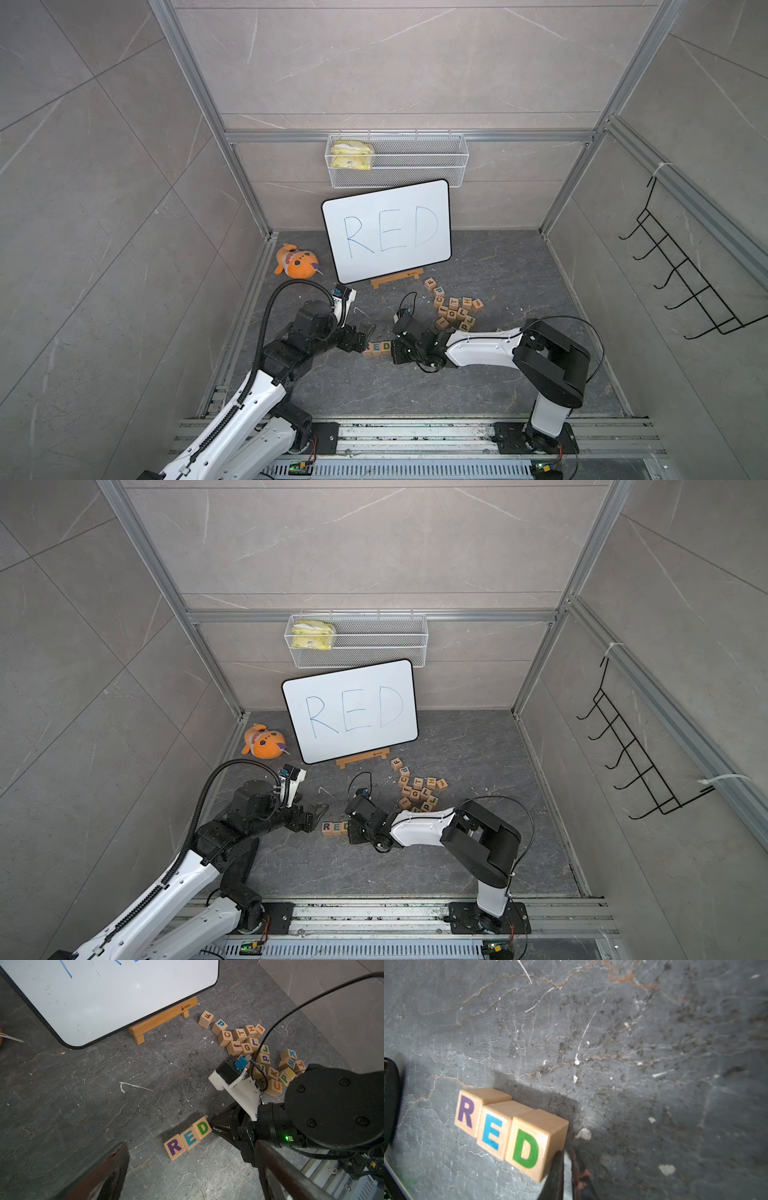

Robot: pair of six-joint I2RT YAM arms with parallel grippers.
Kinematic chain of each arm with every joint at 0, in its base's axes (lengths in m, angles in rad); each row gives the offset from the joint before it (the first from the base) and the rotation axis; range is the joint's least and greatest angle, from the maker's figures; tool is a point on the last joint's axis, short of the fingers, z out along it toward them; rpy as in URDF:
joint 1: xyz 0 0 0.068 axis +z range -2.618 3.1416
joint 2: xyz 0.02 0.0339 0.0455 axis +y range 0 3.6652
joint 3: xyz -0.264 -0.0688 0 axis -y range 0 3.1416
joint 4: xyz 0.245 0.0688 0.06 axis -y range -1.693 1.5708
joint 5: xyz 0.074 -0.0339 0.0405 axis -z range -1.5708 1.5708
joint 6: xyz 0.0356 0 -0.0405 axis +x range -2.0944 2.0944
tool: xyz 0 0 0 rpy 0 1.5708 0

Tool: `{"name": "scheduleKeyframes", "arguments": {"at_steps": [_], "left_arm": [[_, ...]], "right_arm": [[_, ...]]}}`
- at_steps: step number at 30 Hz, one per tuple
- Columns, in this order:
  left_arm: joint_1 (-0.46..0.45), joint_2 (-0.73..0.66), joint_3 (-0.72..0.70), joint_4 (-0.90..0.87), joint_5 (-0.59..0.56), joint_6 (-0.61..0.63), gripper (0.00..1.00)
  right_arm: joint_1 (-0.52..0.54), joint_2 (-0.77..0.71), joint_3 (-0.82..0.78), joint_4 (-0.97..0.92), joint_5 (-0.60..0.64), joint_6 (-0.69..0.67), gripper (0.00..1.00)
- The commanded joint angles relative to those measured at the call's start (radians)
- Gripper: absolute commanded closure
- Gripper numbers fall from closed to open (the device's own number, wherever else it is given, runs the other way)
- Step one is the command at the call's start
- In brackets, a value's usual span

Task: Assemble the uppercase word "red" with letter blocks
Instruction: Move the letter block to the center of the board.

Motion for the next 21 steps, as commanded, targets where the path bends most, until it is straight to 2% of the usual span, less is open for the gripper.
{"name": "scheduleKeyframes", "arguments": {"at_steps": [1, 6, 14, 21], "left_arm": [[0.004, -0.003, 0.025, 0.001, 0.009, 0.014, 0.03], [0.004, -0.005, 0.027, 0.002, 0.000, 0.015, 0.03], [0.006, -0.041, 0.011, 0.028, -0.013, 0.021, 0.03], [0.010, -0.024, 0.013, 0.029, 0.009, 0.022, 0.03]], "right_arm": [[0.008, -0.052, 0.007, -0.017, 0.023, -0.003, 0.86], [0.007, -0.165, -0.026, -0.094, 0.117, -0.049, 0.85], [0.011, -0.616, -0.234, -0.117, 0.295, -0.168, 0.84], [0.012, -0.920, -0.305, -0.170, 0.374, -0.290, 0.81]]}}
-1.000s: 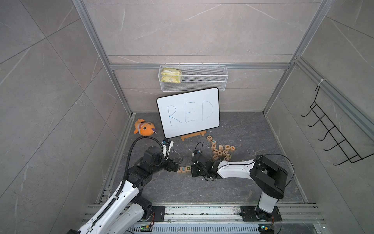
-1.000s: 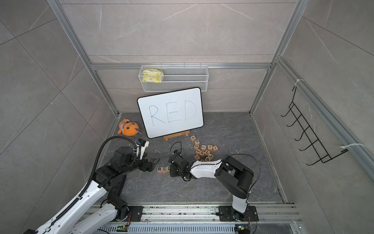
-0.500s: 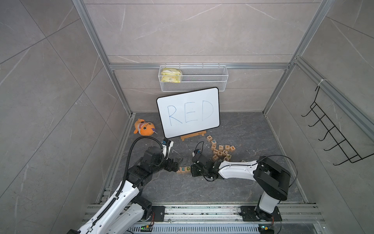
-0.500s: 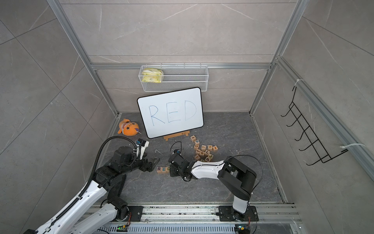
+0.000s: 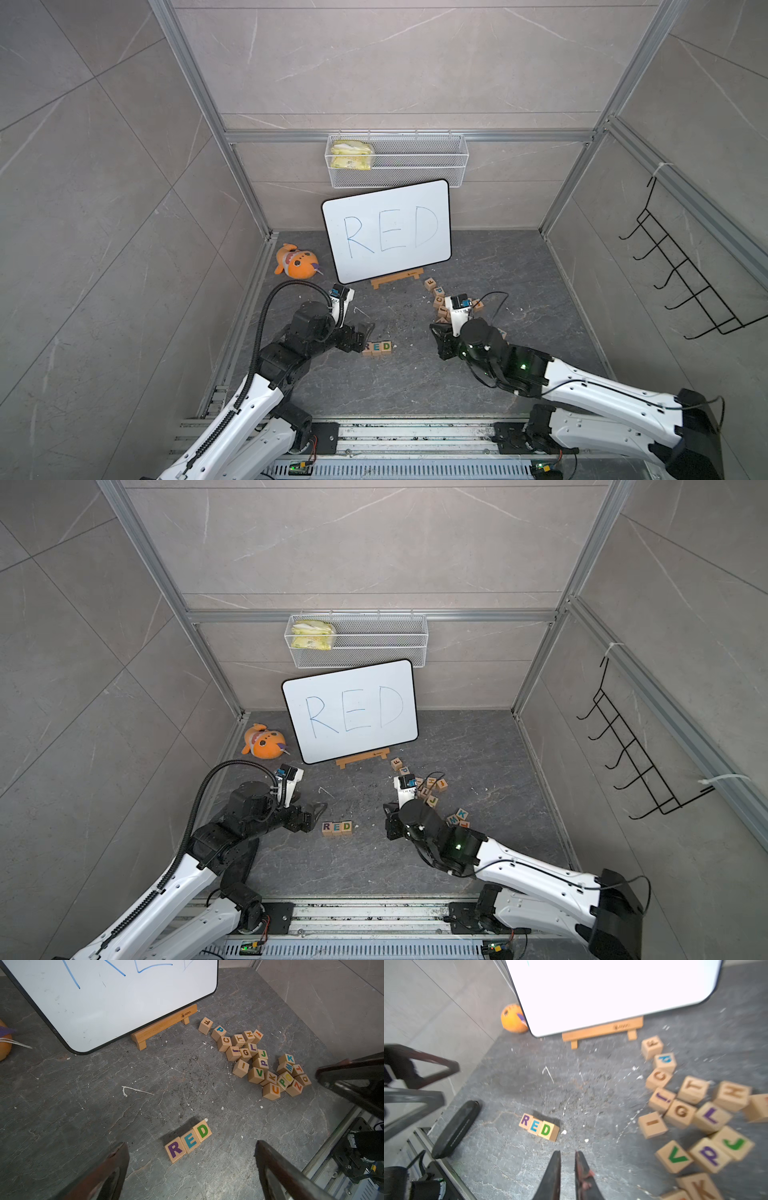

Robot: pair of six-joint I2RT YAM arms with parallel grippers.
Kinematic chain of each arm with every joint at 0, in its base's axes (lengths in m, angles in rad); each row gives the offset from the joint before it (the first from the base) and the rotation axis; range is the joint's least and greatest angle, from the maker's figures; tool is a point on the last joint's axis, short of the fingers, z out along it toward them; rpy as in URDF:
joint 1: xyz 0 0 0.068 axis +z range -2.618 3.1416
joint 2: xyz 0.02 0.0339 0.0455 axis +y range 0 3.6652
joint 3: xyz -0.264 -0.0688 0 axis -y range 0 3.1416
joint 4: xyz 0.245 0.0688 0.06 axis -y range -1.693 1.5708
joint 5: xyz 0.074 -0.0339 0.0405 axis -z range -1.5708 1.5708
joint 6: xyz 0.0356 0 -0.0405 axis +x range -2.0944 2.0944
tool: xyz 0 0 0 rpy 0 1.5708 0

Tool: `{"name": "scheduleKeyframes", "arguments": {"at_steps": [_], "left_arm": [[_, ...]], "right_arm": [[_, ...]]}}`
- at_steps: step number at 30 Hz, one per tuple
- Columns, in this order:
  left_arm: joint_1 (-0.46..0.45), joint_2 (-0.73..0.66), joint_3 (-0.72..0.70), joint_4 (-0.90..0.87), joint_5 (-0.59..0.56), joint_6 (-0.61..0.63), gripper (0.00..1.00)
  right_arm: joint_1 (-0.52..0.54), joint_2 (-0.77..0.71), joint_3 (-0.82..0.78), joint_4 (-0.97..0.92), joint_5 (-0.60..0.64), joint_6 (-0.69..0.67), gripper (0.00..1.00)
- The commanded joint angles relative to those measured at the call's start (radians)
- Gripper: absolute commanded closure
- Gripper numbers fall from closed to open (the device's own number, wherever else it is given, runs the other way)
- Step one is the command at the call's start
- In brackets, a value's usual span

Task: Assemble the uppercase word "red" with letter blocks
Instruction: Move the letter block to the center of the board, then reset both arms

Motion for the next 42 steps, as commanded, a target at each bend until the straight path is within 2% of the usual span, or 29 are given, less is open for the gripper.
{"name": "scheduleKeyframes", "arguments": {"at_steps": [1, 3, 5, 6, 8, 9, 11, 14, 15, 16, 17, 18, 19, 21, 25, 28, 29, 30, 33, 36, 39, 42], "left_arm": [[0.006, 0.008, 0.014, 0.023, 0.020, 0.023, 0.03], [0.005, 0.015, 0.016, 0.020, 0.037, 0.031, 0.03], [0.006, 0.023, 0.015, 0.014, 0.047, 0.042, 0.03], [0.007, 0.027, 0.016, 0.012, 0.045, 0.044, 0.03], [0.006, 0.040, 0.018, 0.001, 0.025, 0.048, 0.03], [0.006, 0.047, 0.020, -0.003, 0.012, 0.050, 0.03], [0.006, 0.060, 0.030, -0.008, -0.017, 0.051, 0.03], [0.006, 0.071, 0.035, 0.015, -0.032, 0.052, 0.05], [0.005, 0.076, 0.039, 0.011, -0.014, 0.070, 0.08], [0.005, 0.086, 0.045, 0.011, 0.012, 0.095, 0.18], [0.006, 0.100, 0.057, -0.007, 0.041, 0.119, 0.22], [0.006, 0.113, 0.070, -0.037, 0.041, 0.143, 0.20], [0.007, 0.128, 0.085, -0.075, 0.042, 0.164, 0.17], [0.006, 0.157, 0.109, -0.133, 0.045, 0.186, 0.10], [0.006, 0.222, 0.177, -0.210, 0.032, 0.252, 0.04], [0.006, 0.242, 0.197, -0.150, -0.181, 0.233, 0.02], [0.006, 0.235, 0.191, -0.101, -0.245, 0.230, 0.03], [0.010, 0.221, 0.175, -0.048, -0.286, 0.229, 0.02], [0.041, 0.152, 0.092, 0.176, -0.371, 0.177, 0.00], [0.071, 0.110, -0.005, 0.393, -0.481, 0.146, 0.00], [0.072, 0.104, -0.108, 0.585, -0.743, 0.137, 0.00], [0.077, 0.112, -0.201, 0.699, -0.891, 0.182, 0.00]], "right_arm": [[0.006, -0.099, -0.034, -0.054, 0.073, -0.099, 0.80], [0.006, -0.158, -0.046, -0.053, 0.081, -0.150, 0.75], [0.006, -0.203, -0.059, -0.047, 0.108, -0.198, 0.65], [0.006, -0.220, -0.063, -0.046, 0.122, -0.218, 0.56], [0.006, -0.252, -0.082, -0.006, 0.121, -0.292, 0.26], [0.006, -0.258, -0.088, 0.011, 0.131, -0.312, 0.16], [0.006, -0.258, -0.076, 0.010, 0.194, -0.316, 0.07], [0.006, -0.222, -0.033, -0.016, 0.282, -0.320, 0.03], [0.006, -0.210, -0.030, 0.001, 0.294, -0.347, 0.03], [0.005, -0.198, -0.036, 0.041, 0.318, -0.386, 0.02], [0.003, -0.190, -0.050, 0.100, 0.348, -0.436, 0.02], [-0.003, -0.183, -0.063, 0.149, 0.360, -0.483, 0.02], [-0.022, -0.172, -0.075, 0.208, 0.343, -0.557, 0.00], [-0.094, -0.155, -0.065, 0.237, 0.288, -0.607, 0.00], [-0.369, -0.121, -0.029, 0.259, 0.058, -0.581, 0.00], [-0.576, -0.059, -0.037, 0.366, -0.055, -0.576, 0.00], [-0.642, -0.032, -0.050, 0.428, -0.025, -0.533, 0.00], [-0.697, -0.016, -0.063, 0.474, 0.005, -0.480, 0.00], [-0.870, 0.004, -0.138, 0.624, -0.105, -0.361, 0.00], [-0.934, 0.027, -0.181, 0.653, -0.088, -0.352, 0.01], [-0.942, 0.051, -0.257, 0.719, -0.057, -0.373, 0.01], [-0.941, 0.063, -0.321, 0.746, -0.057, -0.360, 0.01]]}}
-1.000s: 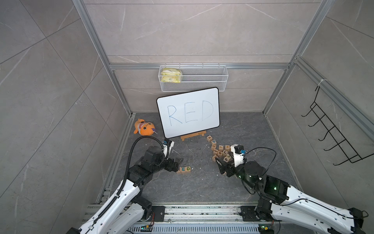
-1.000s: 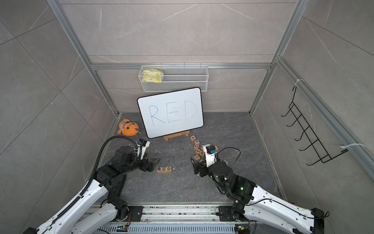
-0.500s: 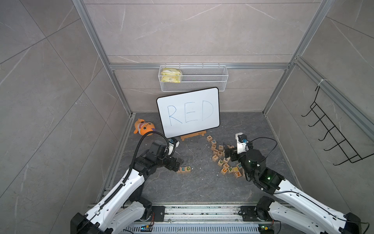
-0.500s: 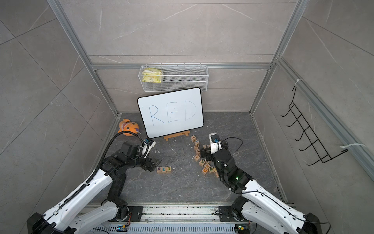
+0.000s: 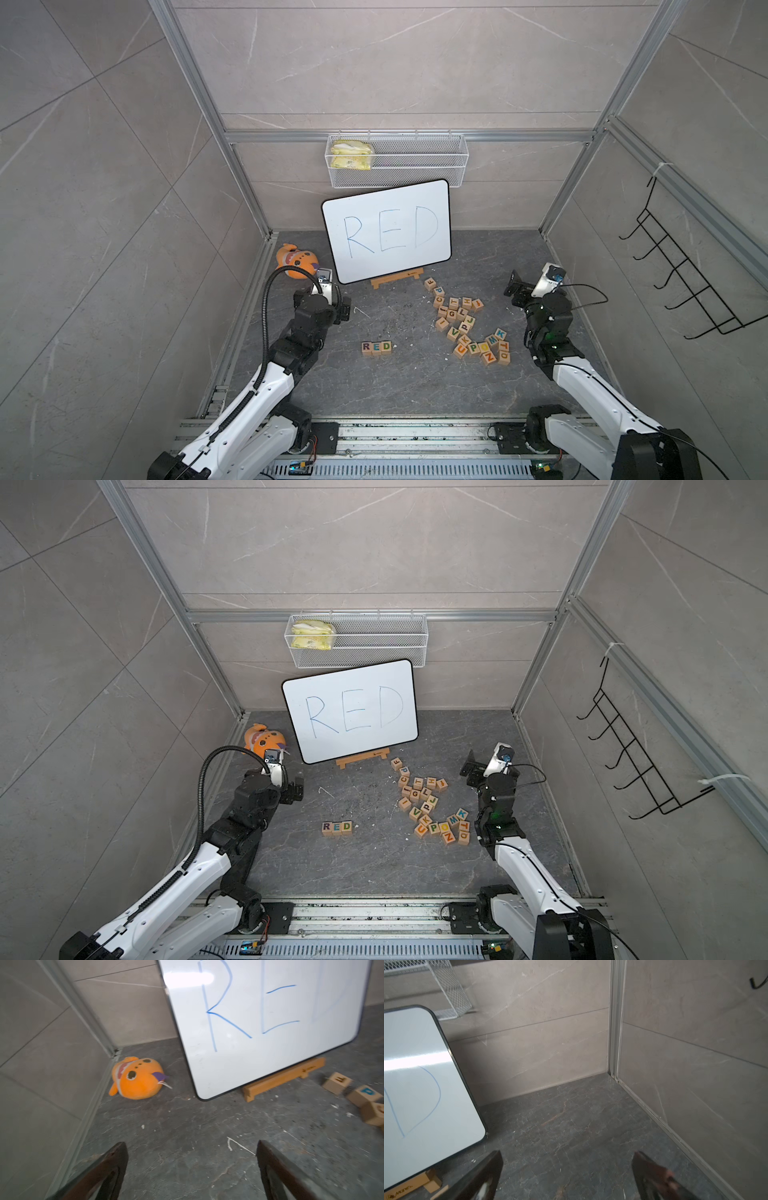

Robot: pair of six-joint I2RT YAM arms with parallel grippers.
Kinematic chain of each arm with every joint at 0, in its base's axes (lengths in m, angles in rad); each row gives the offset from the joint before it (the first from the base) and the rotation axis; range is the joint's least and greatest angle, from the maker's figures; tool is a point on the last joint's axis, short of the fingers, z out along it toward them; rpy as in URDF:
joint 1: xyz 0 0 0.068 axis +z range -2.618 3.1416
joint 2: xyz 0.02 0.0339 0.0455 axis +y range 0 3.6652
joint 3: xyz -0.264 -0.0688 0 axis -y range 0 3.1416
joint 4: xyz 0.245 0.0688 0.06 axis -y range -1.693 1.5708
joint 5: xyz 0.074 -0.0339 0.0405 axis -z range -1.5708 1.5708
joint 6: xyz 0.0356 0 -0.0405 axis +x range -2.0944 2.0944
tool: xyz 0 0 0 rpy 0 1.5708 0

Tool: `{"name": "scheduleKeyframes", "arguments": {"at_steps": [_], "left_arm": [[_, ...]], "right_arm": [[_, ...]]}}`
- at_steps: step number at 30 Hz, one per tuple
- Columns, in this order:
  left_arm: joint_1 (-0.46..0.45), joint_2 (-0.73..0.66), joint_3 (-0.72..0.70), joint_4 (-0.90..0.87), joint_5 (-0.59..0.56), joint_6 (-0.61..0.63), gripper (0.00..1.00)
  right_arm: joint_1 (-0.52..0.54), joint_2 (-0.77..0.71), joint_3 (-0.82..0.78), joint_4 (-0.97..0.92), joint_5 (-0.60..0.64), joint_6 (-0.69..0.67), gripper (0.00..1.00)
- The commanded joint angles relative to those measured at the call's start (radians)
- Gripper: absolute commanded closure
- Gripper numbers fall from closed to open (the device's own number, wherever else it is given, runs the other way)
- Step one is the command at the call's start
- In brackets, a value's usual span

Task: Assemble the uppercase word "red" with letter blocks
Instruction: Reset both arms

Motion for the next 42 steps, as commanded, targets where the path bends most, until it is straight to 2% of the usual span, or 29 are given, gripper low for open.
{"name": "scheduleKeyframes", "arguments": {"at_steps": [1, 6, 9, 11, 12, 14, 16, 22, 25, 27, 29, 33, 37, 40, 41, 42], "left_arm": [[0.012, 0.011, -0.073, 0.244, -0.296, 0.027, 0.00], [0.112, 0.126, -0.188, 0.376, -0.340, -0.006, 0.00], [0.173, 0.226, -0.243, 0.476, -0.322, -0.020, 0.00], [0.206, 0.298, -0.282, 0.586, -0.309, -0.034, 0.00], [0.212, 0.325, -0.284, 0.624, -0.339, -0.022, 0.00], [0.226, 0.342, -0.267, 0.607, -0.266, -0.015, 0.00], [0.244, 0.377, -0.266, 0.670, -0.202, 0.014, 0.00], [0.276, 0.535, -0.209, 0.798, -0.114, 0.058, 0.00], [0.305, 0.613, -0.212, 0.901, -0.062, 0.063, 0.00], [0.322, 0.580, -0.191, 0.790, -0.030, 0.019, 0.00], [0.332, 0.586, -0.213, 0.850, -0.029, 0.017, 0.00], [0.349, 0.589, -0.184, 0.786, 0.017, 0.011, 0.00], [0.405, 0.590, -0.164, 0.741, 0.144, -0.014, 0.00], [0.441, 0.616, -0.214, 0.833, 0.225, -0.031, 0.00], [0.440, 0.665, -0.234, 0.952, 0.216, -0.002, 0.00], [0.440, 0.651, -0.230, 0.919, 0.227, -0.018, 0.00]], "right_arm": [[-0.001, 0.017, -0.062, 0.082, -0.006, 0.019, 0.01], [0.000, 0.077, -0.089, 0.088, -0.022, 0.003, 0.00], [0.020, 0.130, -0.088, 0.079, -0.041, -0.042, 0.00], [0.049, 0.174, -0.098, 0.108, -0.030, -0.070, 0.00], [0.056, 0.192, -0.100, 0.117, -0.038, -0.074, 0.00], [0.068, 0.239, -0.122, 0.205, -0.050, -0.084, 0.00], [0.085, 0.250, -0.111, 0.207, -0.065, -0.137, 0.00], [0.093, 0.438, -0.087, 0.375, -0.064, -0.190, 0.00], [0.091, 0.485, -0.066, 0.383, -0.077, -0.191, 0.00], [0.086, 0.482, -0.062, 0.360, -0.082, -0.186, 0.00], [0.087, 0.522, -0.066, 0.414, -0.078, -0.186, 0.00], [0.079, 0.517, -0.058, 0.391, -0.088, -0.181, 0.00], [0.076, 0.512, -0.055, 0.375, -0.092, -0.180, 0.00], [0.076, 0.512, -0.054, 0.373, -0.094, -0.179, 0.00], [0.075, 0.512, -0.053, 0.373, -0.094, -0.179, 0.00], [0.075, 0.513, -0.053, 0.372, -0.094, -0.177, 0.00]]}}
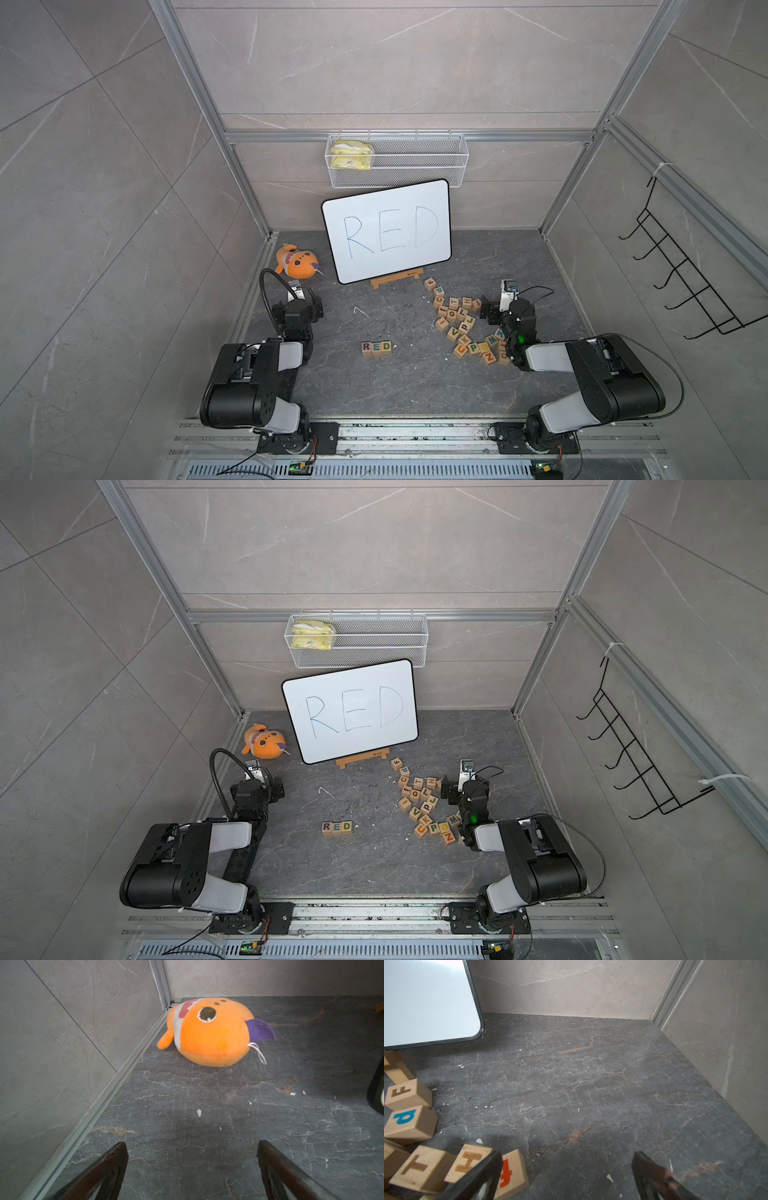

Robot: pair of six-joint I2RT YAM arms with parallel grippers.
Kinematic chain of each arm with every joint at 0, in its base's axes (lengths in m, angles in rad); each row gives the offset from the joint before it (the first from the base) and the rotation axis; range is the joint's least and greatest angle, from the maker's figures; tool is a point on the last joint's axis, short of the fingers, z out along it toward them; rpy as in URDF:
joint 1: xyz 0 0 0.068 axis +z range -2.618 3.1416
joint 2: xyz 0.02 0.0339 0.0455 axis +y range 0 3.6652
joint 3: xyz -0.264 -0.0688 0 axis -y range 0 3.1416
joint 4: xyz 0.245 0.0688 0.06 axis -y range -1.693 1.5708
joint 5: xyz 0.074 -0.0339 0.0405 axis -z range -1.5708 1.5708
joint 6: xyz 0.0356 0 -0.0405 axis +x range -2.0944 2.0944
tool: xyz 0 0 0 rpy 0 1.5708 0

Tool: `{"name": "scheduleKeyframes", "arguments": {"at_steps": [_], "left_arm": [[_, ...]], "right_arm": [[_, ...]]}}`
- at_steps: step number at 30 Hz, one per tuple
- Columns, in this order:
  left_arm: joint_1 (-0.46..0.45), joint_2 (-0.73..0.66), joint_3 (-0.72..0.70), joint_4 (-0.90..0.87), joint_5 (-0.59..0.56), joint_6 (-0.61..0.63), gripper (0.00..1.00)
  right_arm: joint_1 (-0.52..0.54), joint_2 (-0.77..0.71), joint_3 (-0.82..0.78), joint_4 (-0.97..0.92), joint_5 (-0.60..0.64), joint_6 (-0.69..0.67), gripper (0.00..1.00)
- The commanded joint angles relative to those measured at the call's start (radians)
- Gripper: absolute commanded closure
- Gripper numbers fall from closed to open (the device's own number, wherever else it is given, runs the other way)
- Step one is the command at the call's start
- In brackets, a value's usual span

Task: Assemble the uppercase word "red" with letter blocks
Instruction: Reset both arms

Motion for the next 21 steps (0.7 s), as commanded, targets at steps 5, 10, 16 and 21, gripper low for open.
{"name": "scheduleKeyframes", "arguments": {"at_steps": [5, 10, 16, 21], "left_arm": [[0.021, 0.012, -0.004, 0.045, 0.086, -0.030, 0.00], [0.021, 0.014, -0.007, 0.054, 0.083, -0.029, 0.00], [0.021, 0.013, -0.006, 0.053, 0.083, -0.029, 0.00], [0.021, 0.011, -0.006, 0.051, 0.085, -0.032, 0.00]], "right_arm": [[-0.004, 0.008, 0.019, 0.020, -0.006, -0.011, 0.00], [-0.004, 0.007, 0.019, 0.019, -0.006, -0.010, 0.00], [-0.008, 0.013, 0.026, 0.012, -0.019, -0.010, 0.00], [-0.009, 0.007, 0.022, 0.012, -0.022, -0.009, 0.00]]}}
